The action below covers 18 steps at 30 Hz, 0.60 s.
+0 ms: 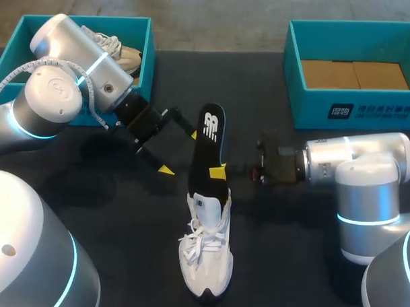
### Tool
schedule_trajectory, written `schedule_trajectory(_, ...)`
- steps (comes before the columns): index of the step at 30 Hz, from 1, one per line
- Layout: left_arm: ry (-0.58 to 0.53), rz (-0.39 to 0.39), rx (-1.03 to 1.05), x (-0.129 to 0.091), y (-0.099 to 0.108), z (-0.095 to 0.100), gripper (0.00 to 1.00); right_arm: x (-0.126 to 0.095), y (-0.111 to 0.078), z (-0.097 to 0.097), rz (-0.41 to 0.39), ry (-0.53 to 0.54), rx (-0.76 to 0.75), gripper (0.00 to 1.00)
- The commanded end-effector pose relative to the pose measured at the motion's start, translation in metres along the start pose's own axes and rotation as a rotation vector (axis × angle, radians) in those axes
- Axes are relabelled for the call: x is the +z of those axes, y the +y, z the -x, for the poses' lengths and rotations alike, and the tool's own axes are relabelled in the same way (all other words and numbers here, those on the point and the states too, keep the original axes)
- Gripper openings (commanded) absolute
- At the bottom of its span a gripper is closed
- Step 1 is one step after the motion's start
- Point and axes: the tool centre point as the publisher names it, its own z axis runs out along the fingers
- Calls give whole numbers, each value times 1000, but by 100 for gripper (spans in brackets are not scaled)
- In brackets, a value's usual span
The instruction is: Take the shoe out of the shoebox, open the shoe tongue, remove and reinsert the insole, then place the shoe into the shoebox
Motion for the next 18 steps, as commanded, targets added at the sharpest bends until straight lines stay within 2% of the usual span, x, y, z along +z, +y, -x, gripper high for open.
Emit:
schedule_trajectory(1, 4, 1, 0, 1, 1, 1, 100, 0, -5, -1, -6, 1, 6, 0)
schedule_trajectory(18, 4, 1, 0, 1, 1, 1, 100, 1, -15, 2, -9, 10, 43, 0)
